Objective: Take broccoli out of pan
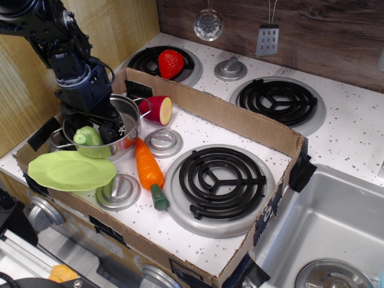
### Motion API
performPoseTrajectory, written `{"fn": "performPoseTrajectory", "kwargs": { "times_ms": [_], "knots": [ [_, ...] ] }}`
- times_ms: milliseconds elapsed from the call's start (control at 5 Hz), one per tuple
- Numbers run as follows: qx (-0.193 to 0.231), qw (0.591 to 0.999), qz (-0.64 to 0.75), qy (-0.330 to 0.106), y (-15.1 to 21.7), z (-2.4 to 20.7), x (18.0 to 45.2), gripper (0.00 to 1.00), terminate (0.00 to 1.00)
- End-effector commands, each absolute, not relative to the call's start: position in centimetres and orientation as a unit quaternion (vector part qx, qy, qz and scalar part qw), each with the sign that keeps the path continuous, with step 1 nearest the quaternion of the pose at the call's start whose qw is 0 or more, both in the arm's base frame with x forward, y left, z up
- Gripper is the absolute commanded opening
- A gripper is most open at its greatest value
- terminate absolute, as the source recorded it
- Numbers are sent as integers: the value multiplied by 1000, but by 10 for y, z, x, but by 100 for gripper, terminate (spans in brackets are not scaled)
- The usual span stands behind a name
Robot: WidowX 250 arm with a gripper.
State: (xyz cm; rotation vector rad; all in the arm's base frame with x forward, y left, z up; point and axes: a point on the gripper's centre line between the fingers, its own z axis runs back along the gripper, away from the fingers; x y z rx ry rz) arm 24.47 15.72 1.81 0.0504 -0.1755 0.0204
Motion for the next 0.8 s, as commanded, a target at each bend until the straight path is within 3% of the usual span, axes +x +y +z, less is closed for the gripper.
{"fn": "performPoseTrajectory", "kwargs": {
  "times_ms": [0,600],
  "knots": [
    [23,995,16,-92,152,21,248,0,0],
    [29,996,-10,-89,150,42,270,0,0]
  ]
}}
